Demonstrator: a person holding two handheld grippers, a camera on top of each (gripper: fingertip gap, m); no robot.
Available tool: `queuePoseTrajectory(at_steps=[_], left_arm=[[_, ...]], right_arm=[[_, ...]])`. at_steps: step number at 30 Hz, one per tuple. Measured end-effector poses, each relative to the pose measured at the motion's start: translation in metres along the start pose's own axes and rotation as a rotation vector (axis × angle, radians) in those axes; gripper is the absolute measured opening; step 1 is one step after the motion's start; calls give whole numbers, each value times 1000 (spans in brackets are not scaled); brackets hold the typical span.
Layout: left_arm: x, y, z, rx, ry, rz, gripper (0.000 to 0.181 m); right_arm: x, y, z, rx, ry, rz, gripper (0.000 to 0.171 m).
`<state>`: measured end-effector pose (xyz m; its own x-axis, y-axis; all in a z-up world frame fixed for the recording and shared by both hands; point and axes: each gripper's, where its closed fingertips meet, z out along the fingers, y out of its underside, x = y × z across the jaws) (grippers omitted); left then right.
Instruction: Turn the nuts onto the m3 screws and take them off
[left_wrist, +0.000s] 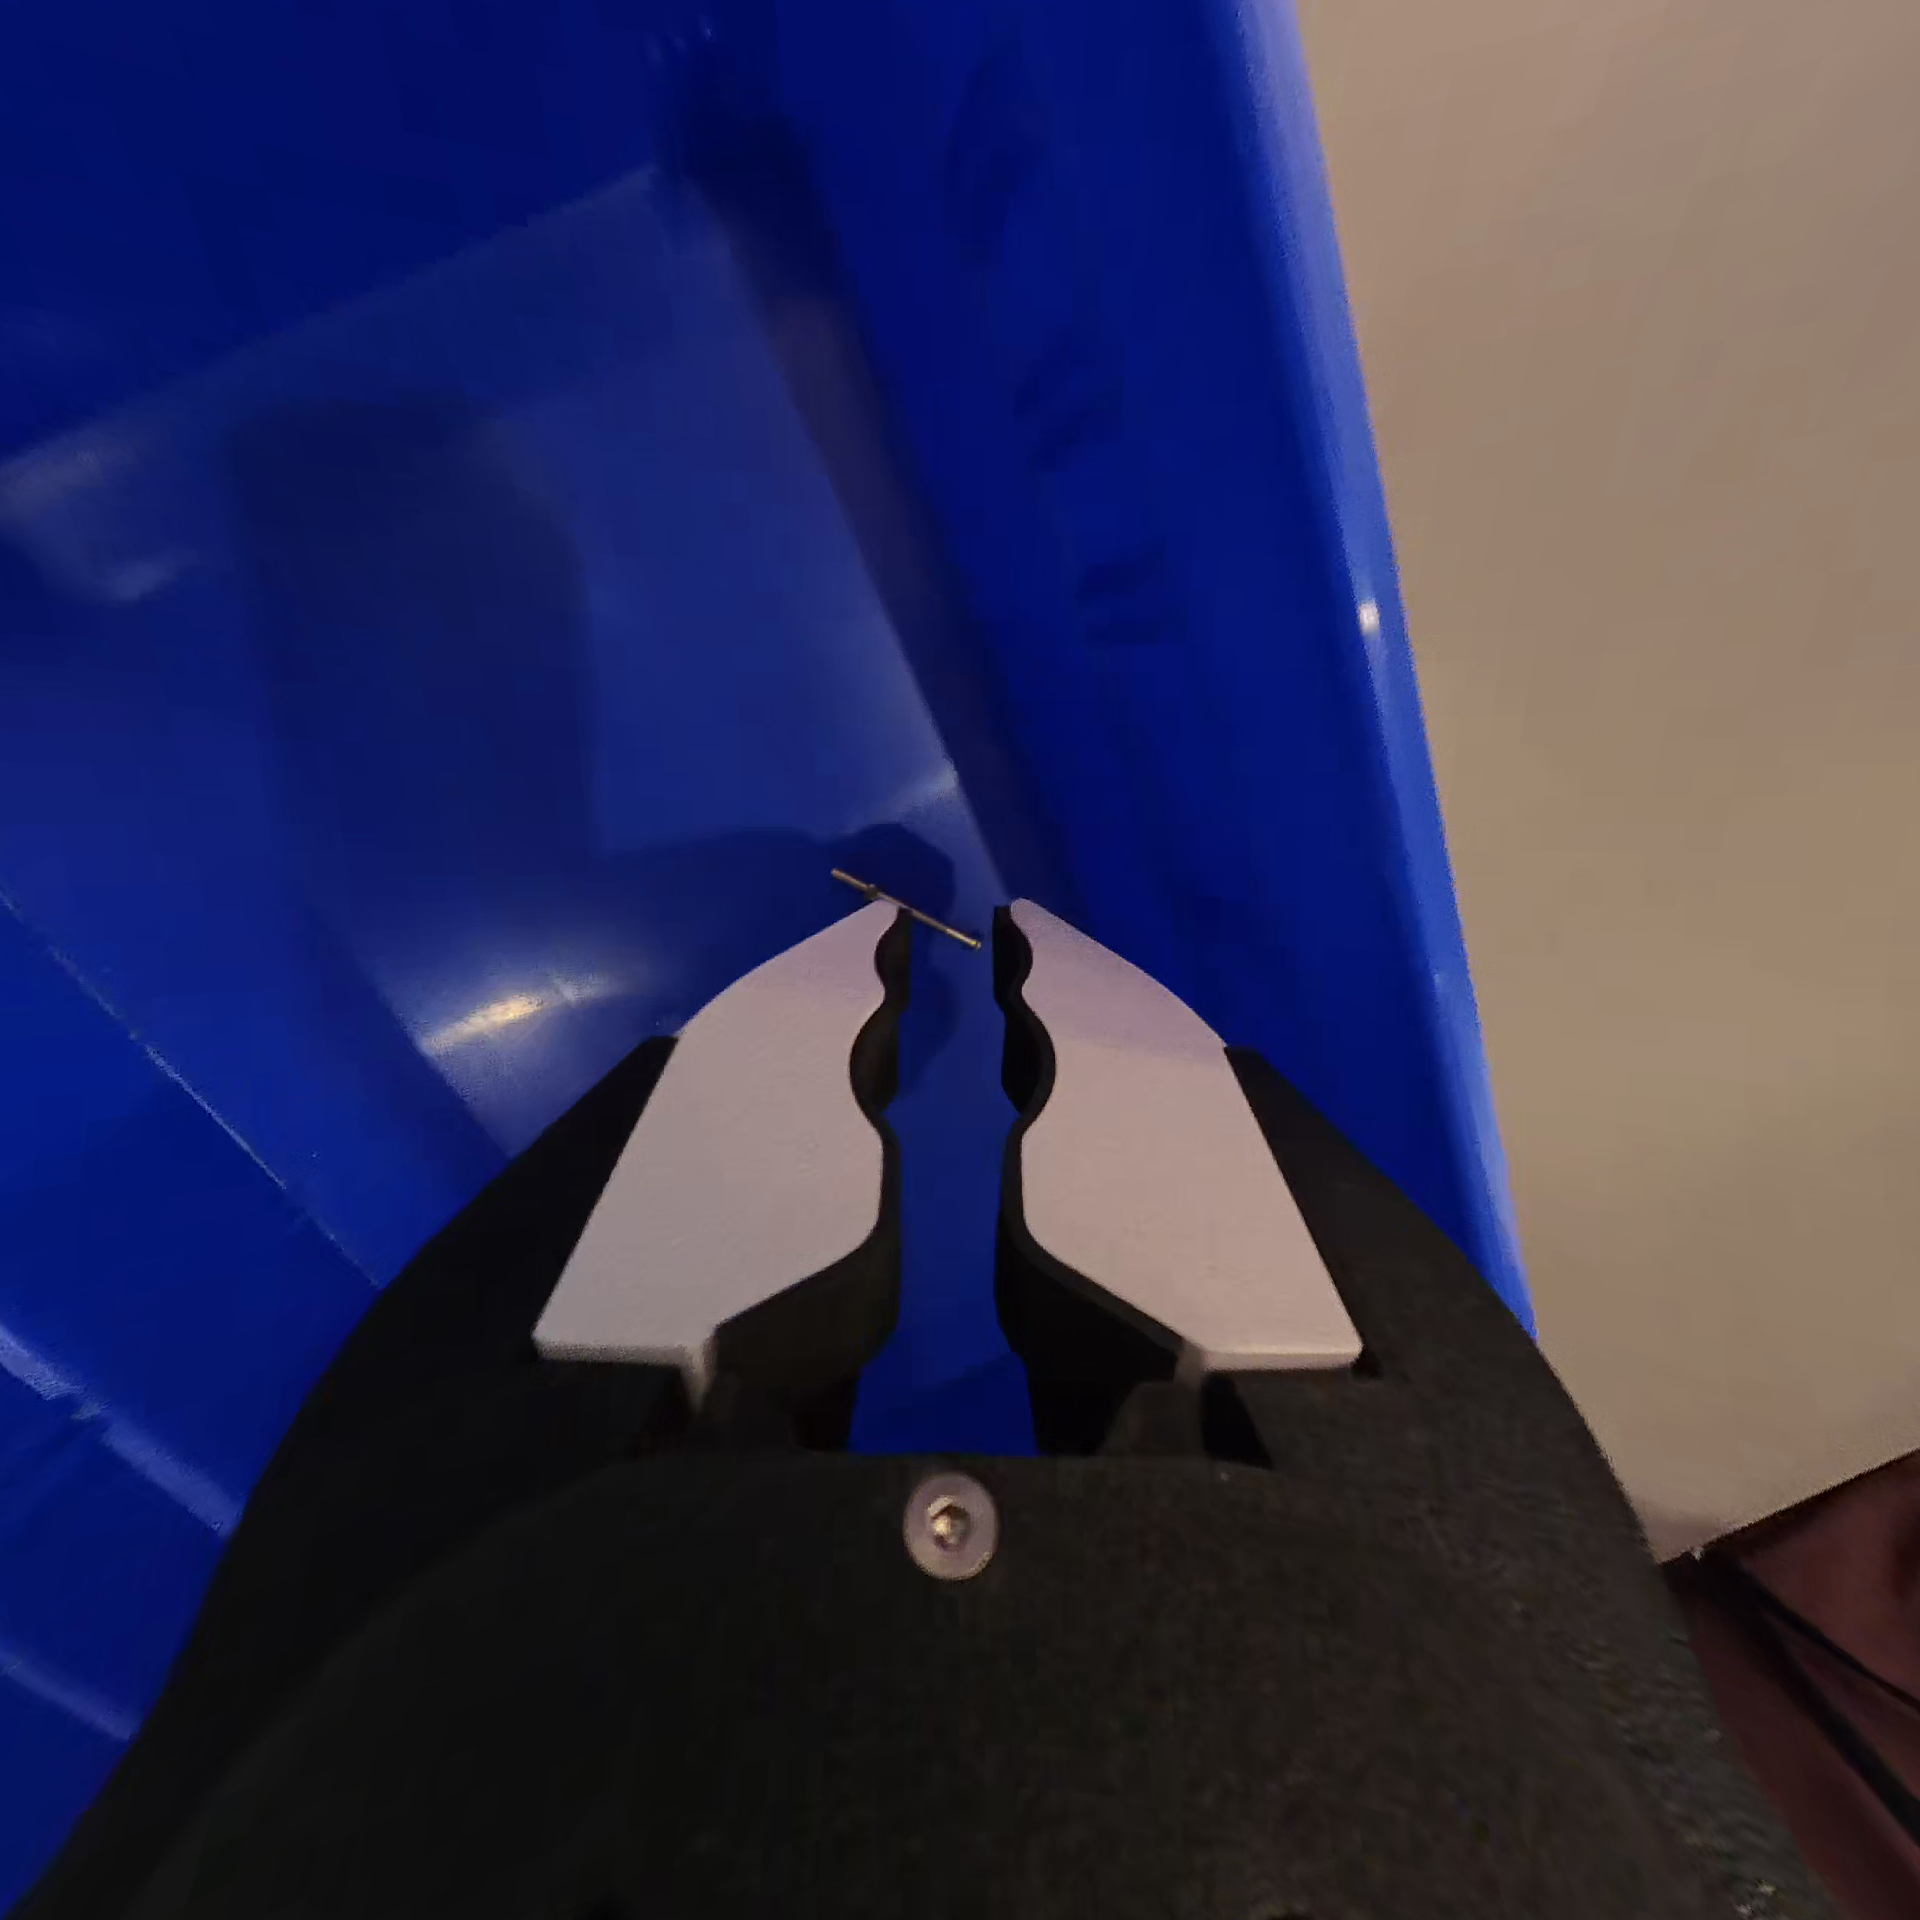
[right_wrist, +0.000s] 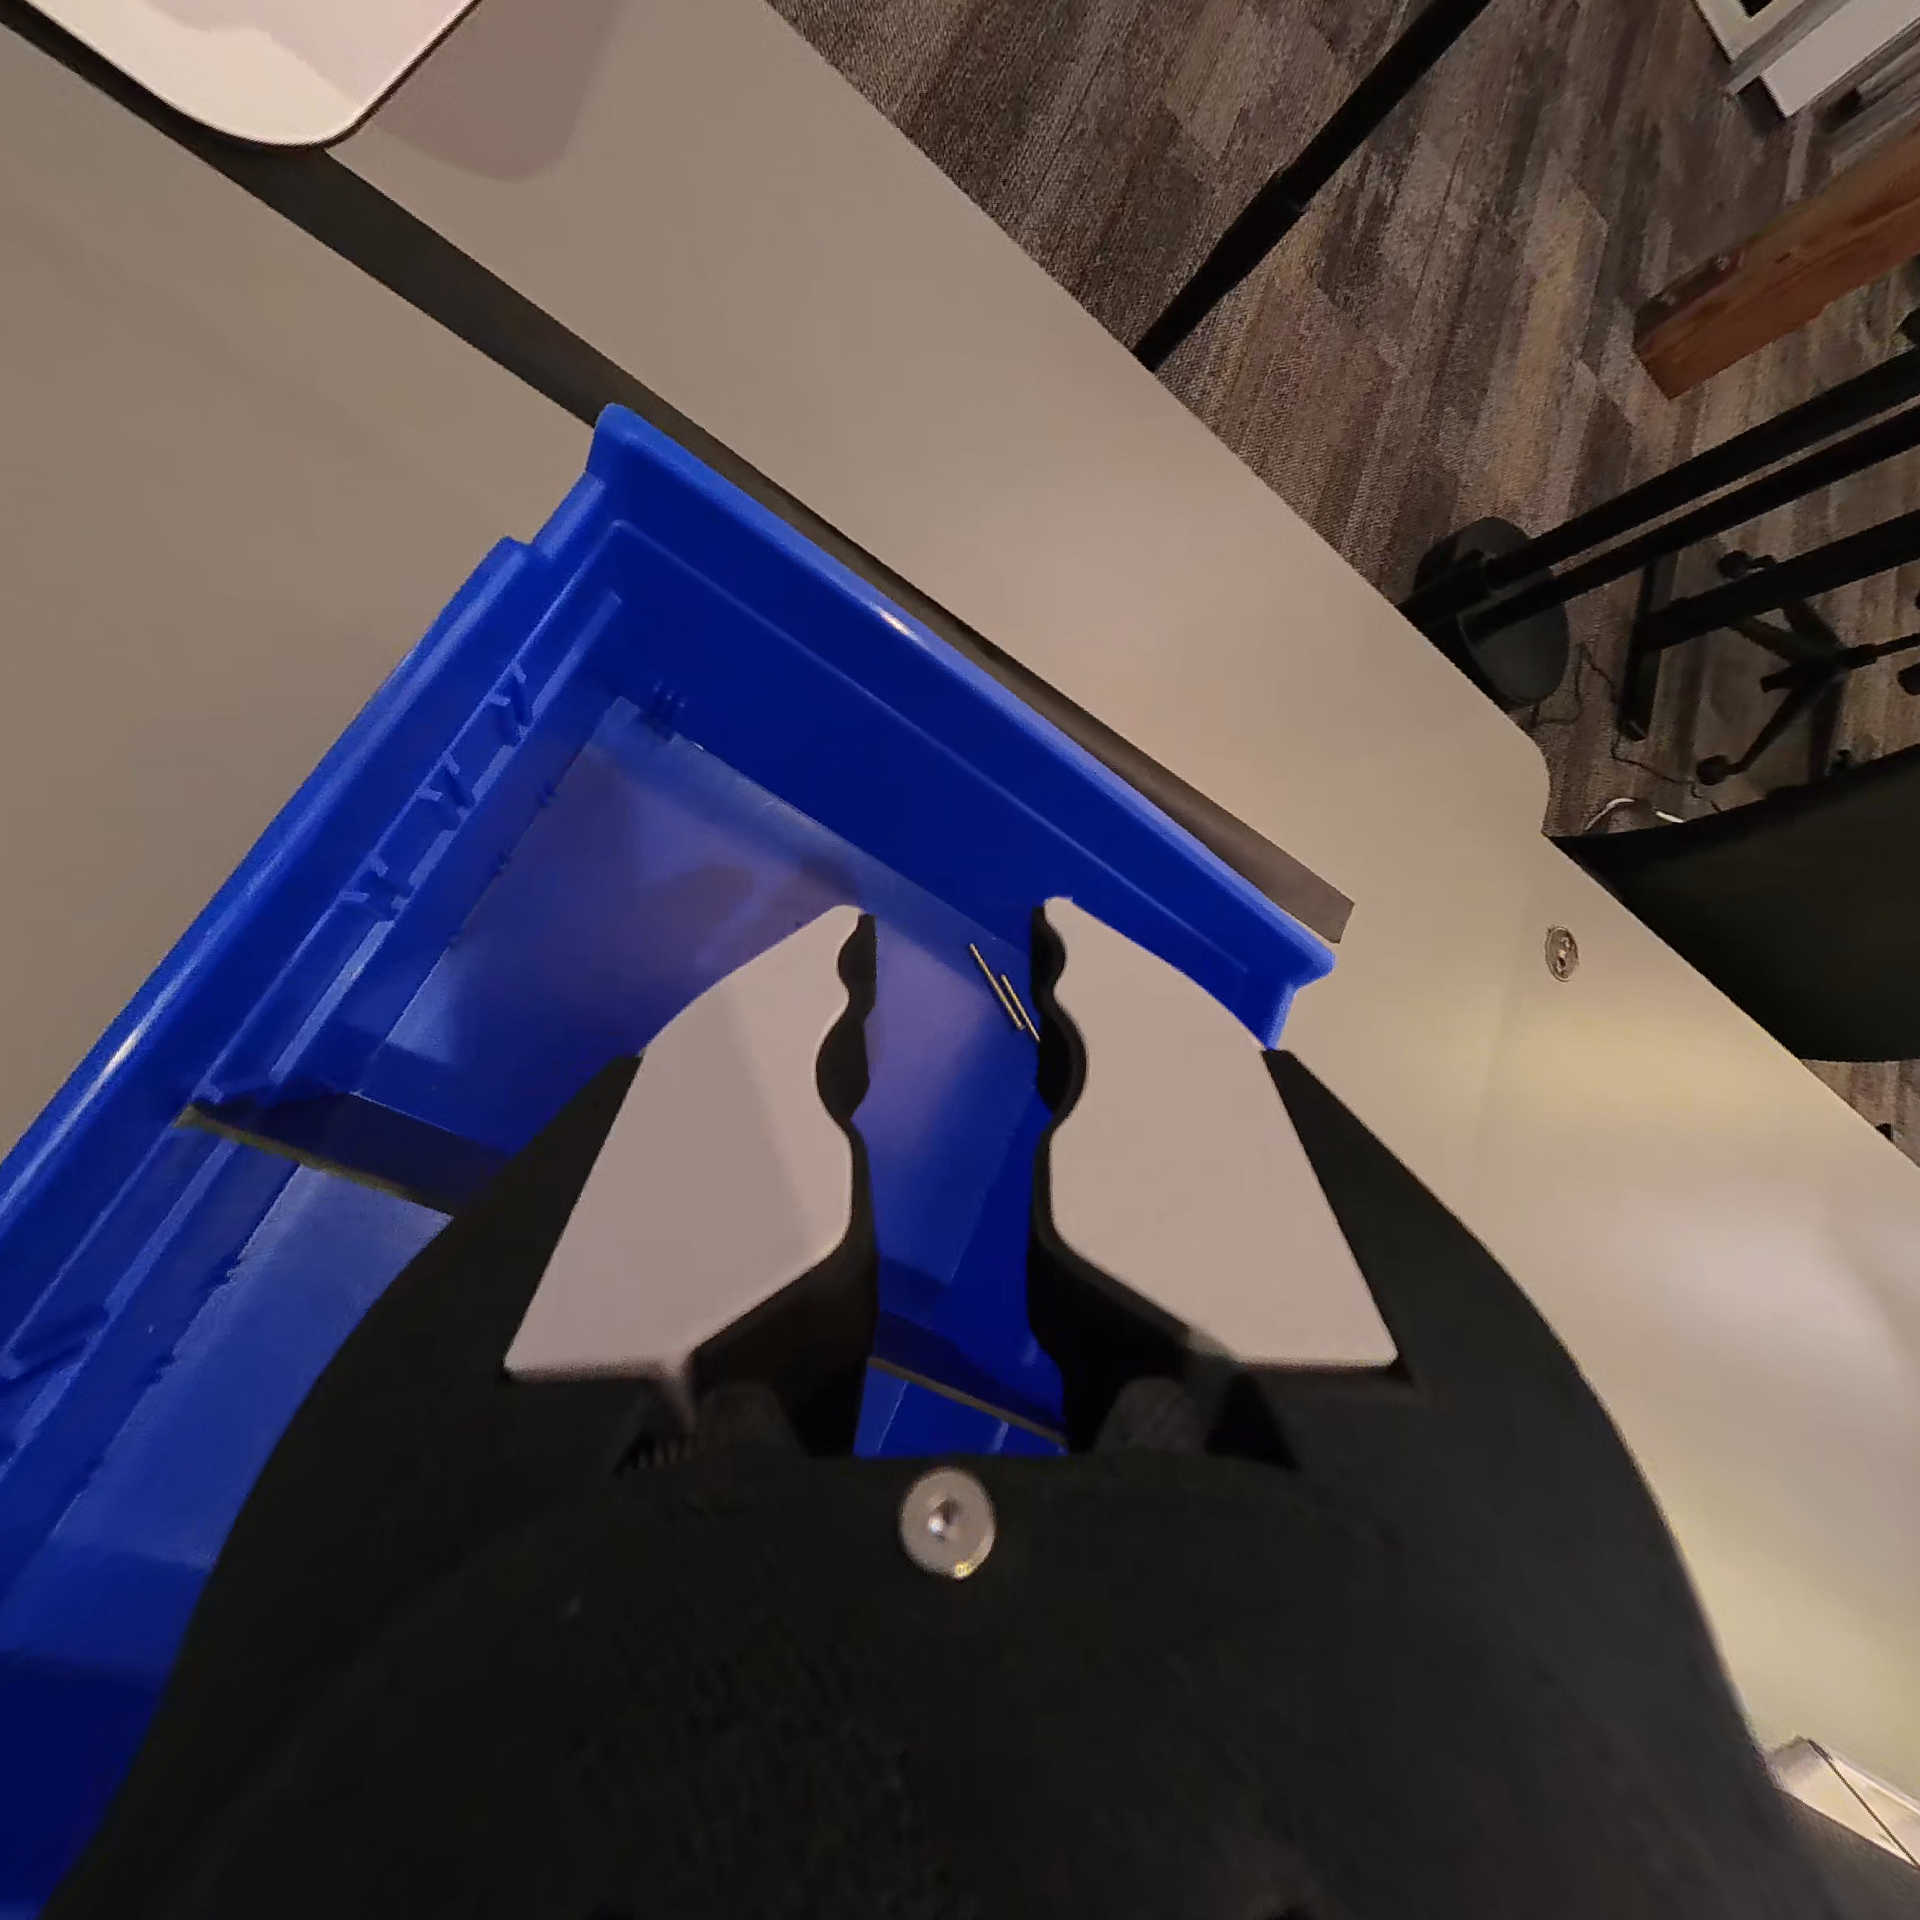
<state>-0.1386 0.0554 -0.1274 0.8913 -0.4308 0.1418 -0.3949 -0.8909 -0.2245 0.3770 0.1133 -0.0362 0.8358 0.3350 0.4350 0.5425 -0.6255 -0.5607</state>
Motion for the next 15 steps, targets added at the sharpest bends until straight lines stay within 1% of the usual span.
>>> queuePoseTrajectory(at_steps=[9, 11, 15], left_arm=[[-8, 17, 22, -131, -46, -37, 18], [-6, 14, 22, -116, -33, -53, 17], [-10, 17, 24, -135, -67, -43, 14]], right_arm=[[-5, 4, 6, -38, -4, -37, 33], [-6, 5, 6, -41, -6, -46, 34], [-8, 5, 6, -46, -8, -57, 35]])
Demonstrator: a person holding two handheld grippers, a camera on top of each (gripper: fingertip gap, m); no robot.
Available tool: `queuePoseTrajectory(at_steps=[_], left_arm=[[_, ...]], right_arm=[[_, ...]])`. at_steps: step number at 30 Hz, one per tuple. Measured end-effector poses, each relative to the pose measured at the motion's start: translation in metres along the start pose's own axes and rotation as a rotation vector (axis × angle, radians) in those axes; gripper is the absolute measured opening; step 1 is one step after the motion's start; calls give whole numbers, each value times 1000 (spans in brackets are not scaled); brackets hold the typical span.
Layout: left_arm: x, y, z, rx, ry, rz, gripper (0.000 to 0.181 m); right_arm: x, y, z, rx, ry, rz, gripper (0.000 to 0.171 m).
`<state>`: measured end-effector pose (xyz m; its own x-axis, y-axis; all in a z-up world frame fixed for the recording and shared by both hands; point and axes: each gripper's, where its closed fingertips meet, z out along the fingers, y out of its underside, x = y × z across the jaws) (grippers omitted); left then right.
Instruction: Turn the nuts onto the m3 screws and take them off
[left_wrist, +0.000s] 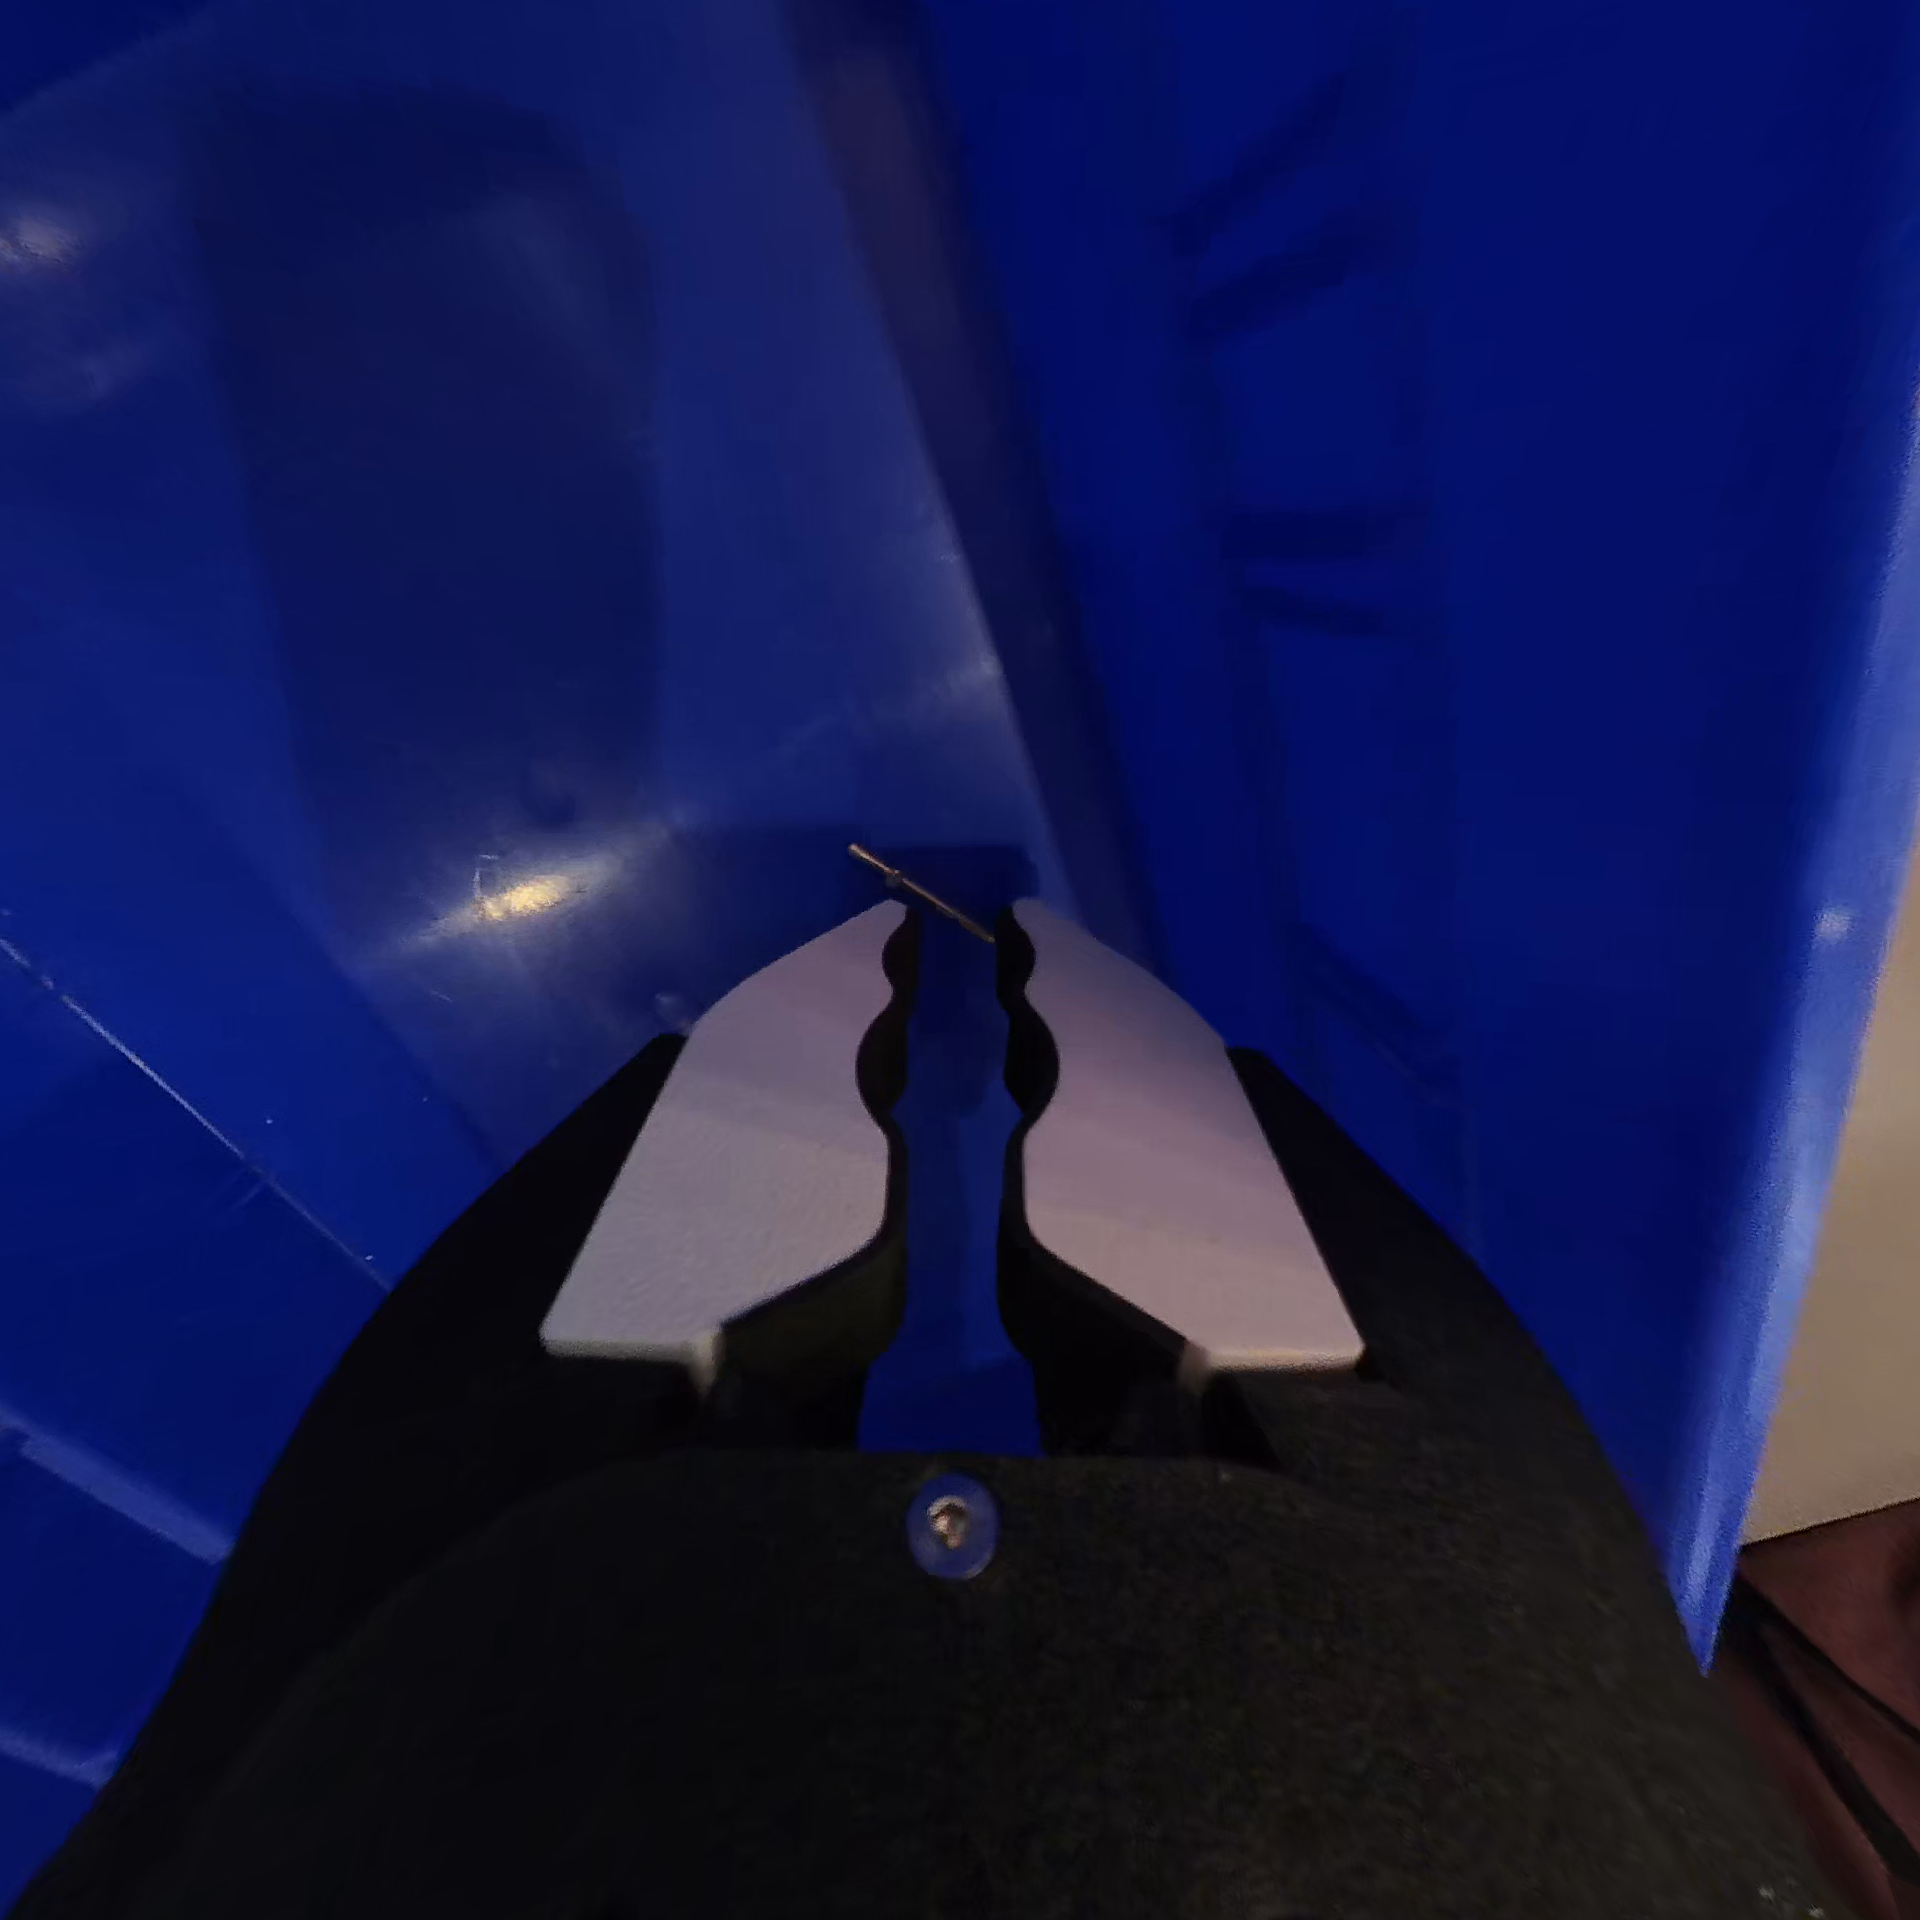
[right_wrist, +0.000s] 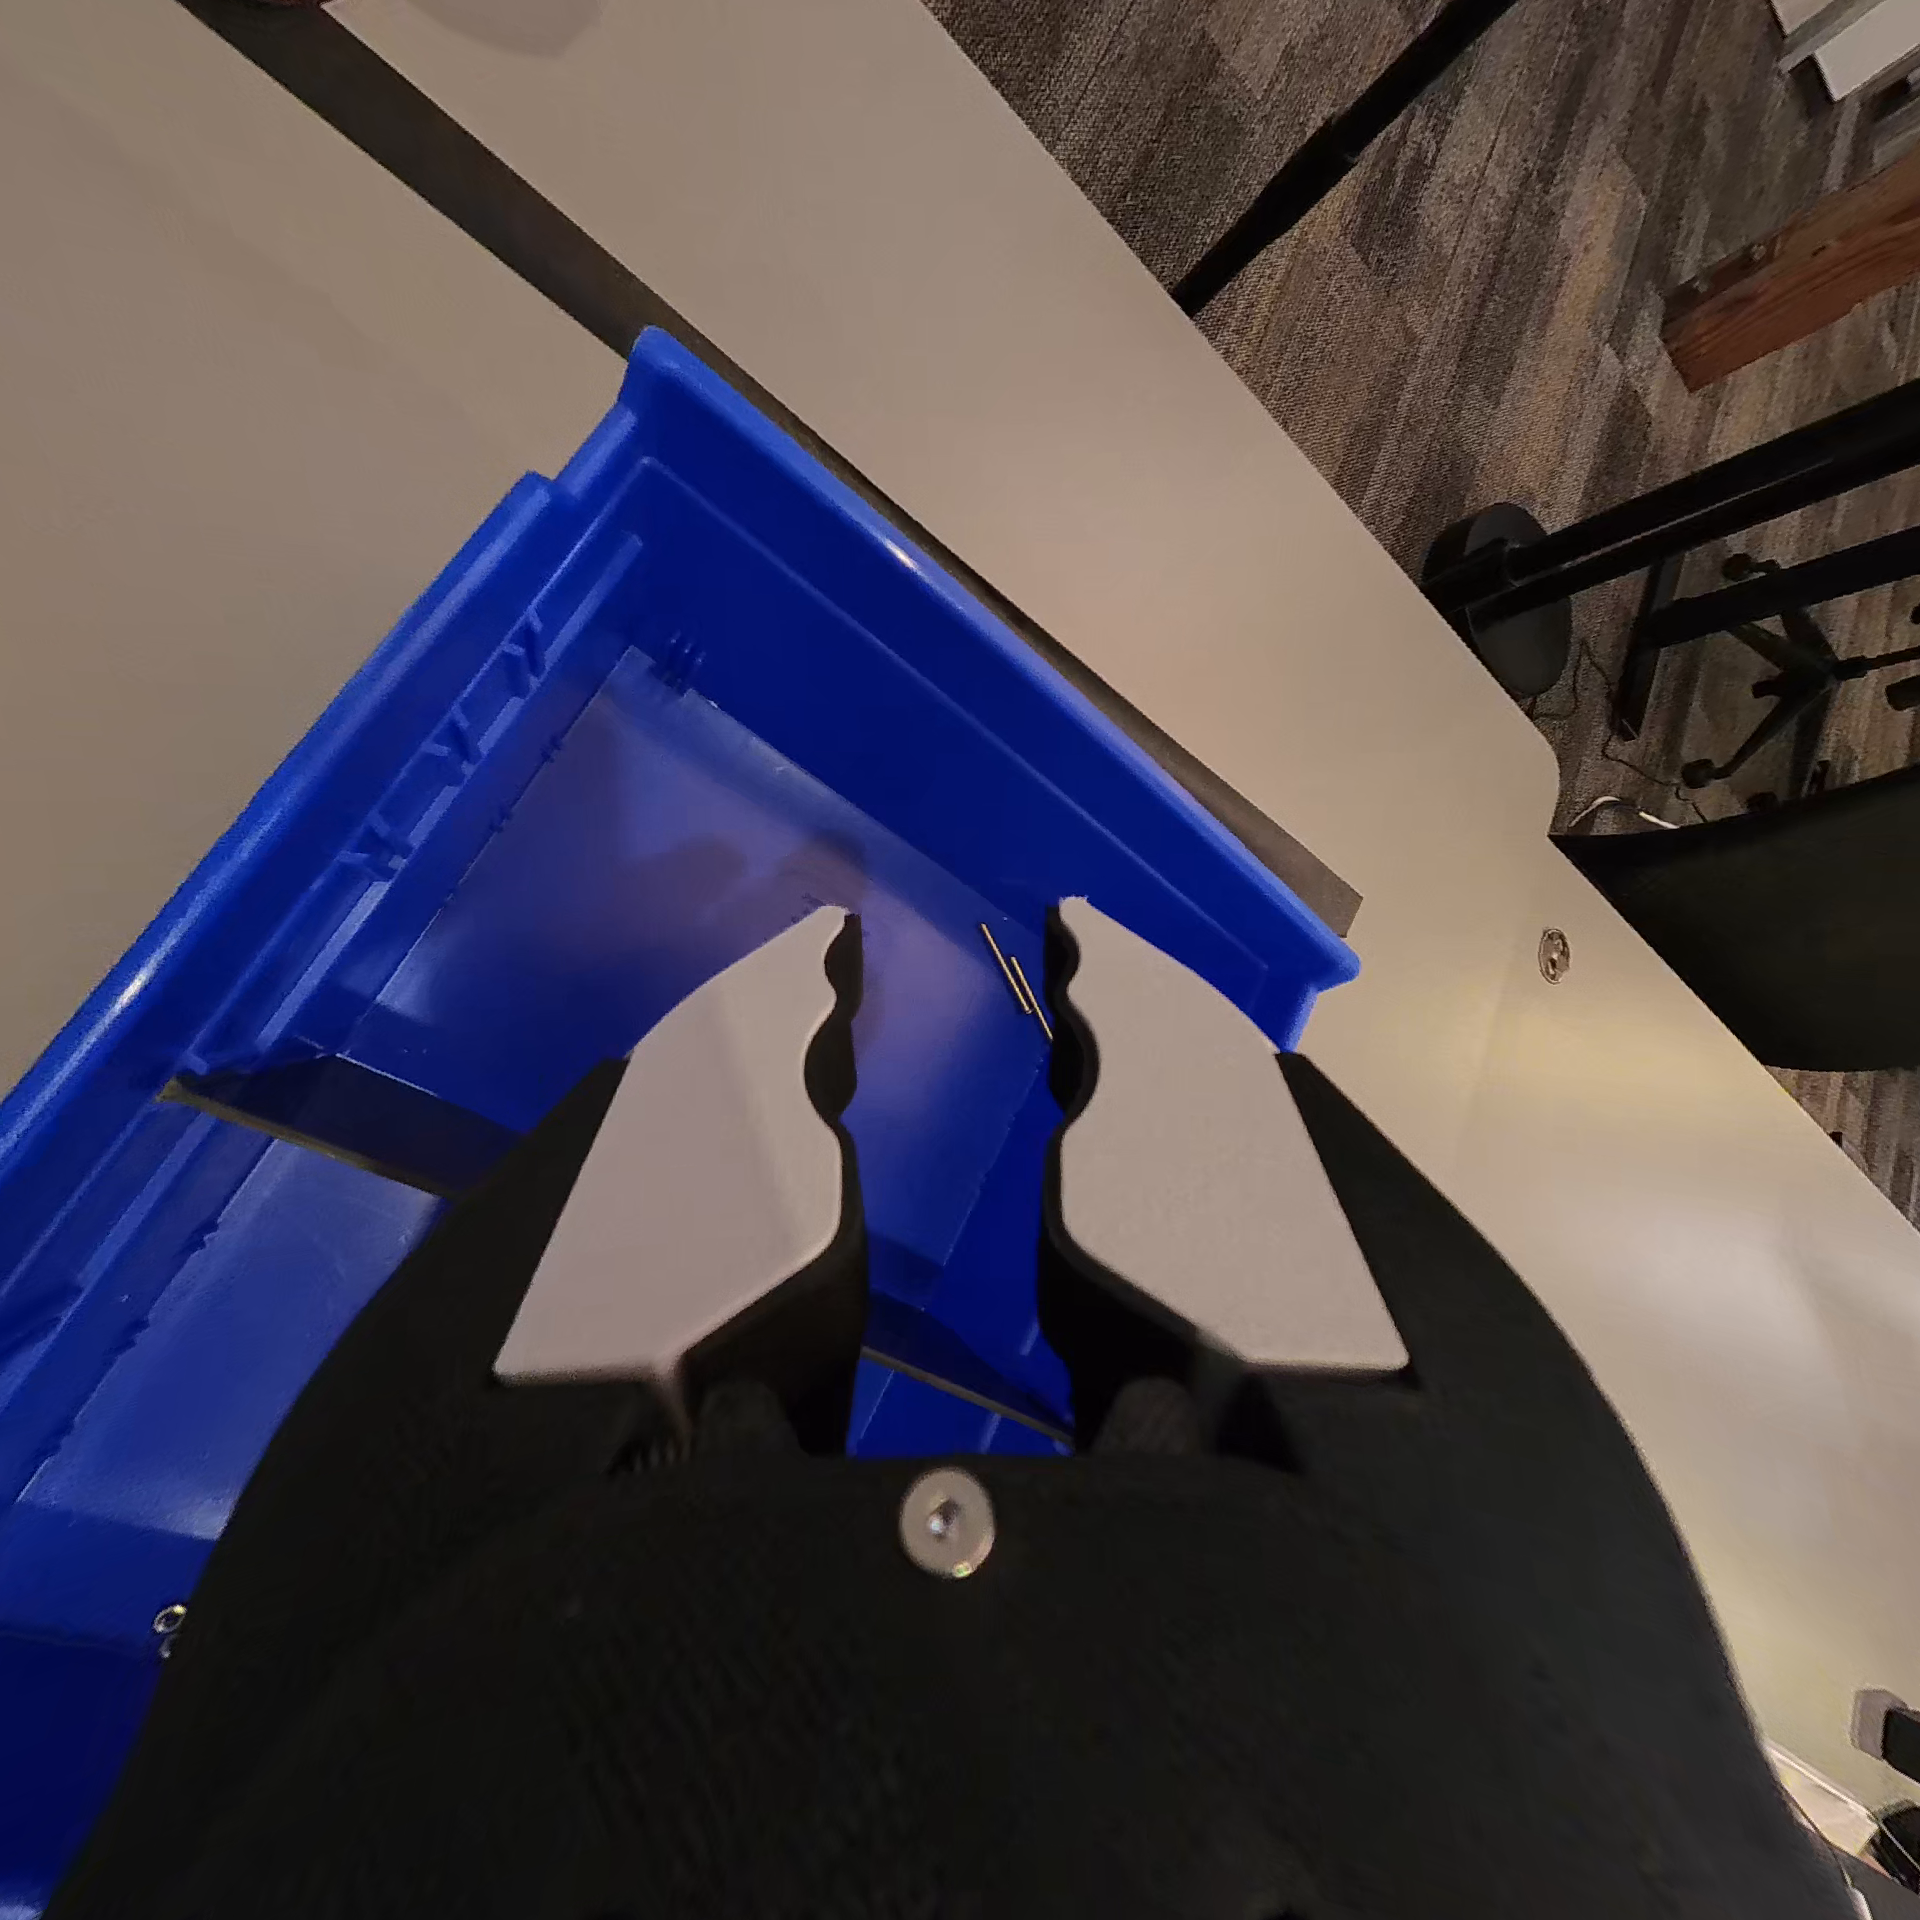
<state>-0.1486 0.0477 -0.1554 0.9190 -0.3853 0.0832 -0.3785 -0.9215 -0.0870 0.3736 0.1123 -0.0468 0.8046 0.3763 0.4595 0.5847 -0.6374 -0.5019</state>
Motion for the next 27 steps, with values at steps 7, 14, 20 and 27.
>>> queuePoseTrajectory(at_steps=[7, 14, 20, 27], left_arm=[[-7, 7, -1, -36, -39, 58, 3], [7, -37, -90, 432, 74, 71, 3], [153, -31, -196, 836, 664, 471, 2], [249, 1, -206, 858, 884, 738, 3]], right_arm=[[-3, 1, 2, -15, 1, -24, 35], [2, -24, -17, 120, 38, 3, 34], [-94, -114, -101, 631, -379, 3, 33], [-233, -140, -239, 990, -1240, -58, 27]])
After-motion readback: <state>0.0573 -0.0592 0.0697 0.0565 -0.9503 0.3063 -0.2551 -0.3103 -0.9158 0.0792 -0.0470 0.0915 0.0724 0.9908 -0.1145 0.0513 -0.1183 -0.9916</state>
